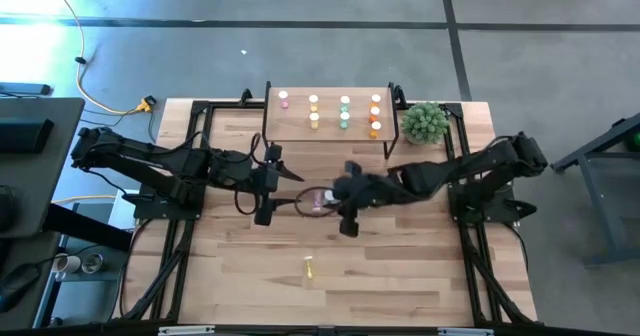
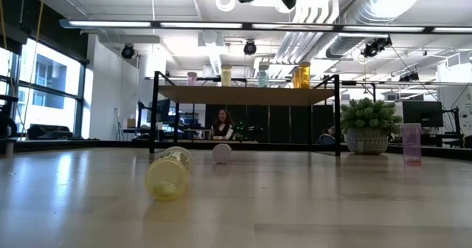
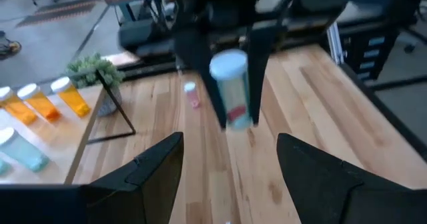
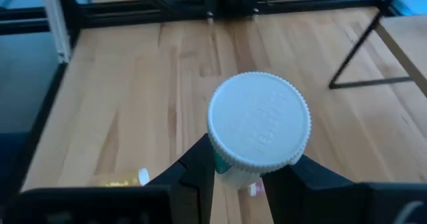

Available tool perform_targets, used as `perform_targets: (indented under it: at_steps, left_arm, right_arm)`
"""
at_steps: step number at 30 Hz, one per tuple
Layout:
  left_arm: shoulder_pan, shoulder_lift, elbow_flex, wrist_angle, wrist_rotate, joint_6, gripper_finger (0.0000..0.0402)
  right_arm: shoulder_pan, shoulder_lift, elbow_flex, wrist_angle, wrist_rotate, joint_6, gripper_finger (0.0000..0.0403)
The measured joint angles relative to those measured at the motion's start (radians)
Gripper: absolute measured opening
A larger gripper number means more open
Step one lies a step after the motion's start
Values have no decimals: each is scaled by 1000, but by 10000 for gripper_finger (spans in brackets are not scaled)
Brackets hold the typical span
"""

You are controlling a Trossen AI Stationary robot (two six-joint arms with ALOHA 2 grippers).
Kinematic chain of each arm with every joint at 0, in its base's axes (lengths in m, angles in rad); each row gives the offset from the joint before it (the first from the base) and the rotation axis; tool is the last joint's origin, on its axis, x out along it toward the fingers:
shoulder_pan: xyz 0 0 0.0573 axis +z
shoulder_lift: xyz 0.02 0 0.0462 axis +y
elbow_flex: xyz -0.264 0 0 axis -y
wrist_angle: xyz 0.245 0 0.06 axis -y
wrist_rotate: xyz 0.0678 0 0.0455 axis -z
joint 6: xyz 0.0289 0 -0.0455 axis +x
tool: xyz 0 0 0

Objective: Pick and place medicine bottles onto shelf by color
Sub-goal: Put the blue pill bottle aligned with the other blue pill bottles on the shelf

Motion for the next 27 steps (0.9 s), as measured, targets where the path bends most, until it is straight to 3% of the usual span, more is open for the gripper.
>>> perform_targets:
  at_steps: [8,20,27]
  left_arm:
    - [11,36,0,110,-8,-20,229]
    - [68,79,1,171,-37,-135,229]
    - [79,79,0,171,8,-155,229]
  right_arm:
    - [-86,0,0,58,-160,-130,90]
    - [-114,1,52,51,-165,-228,90]
    - [-115,1,52,58,-164,-229,90]
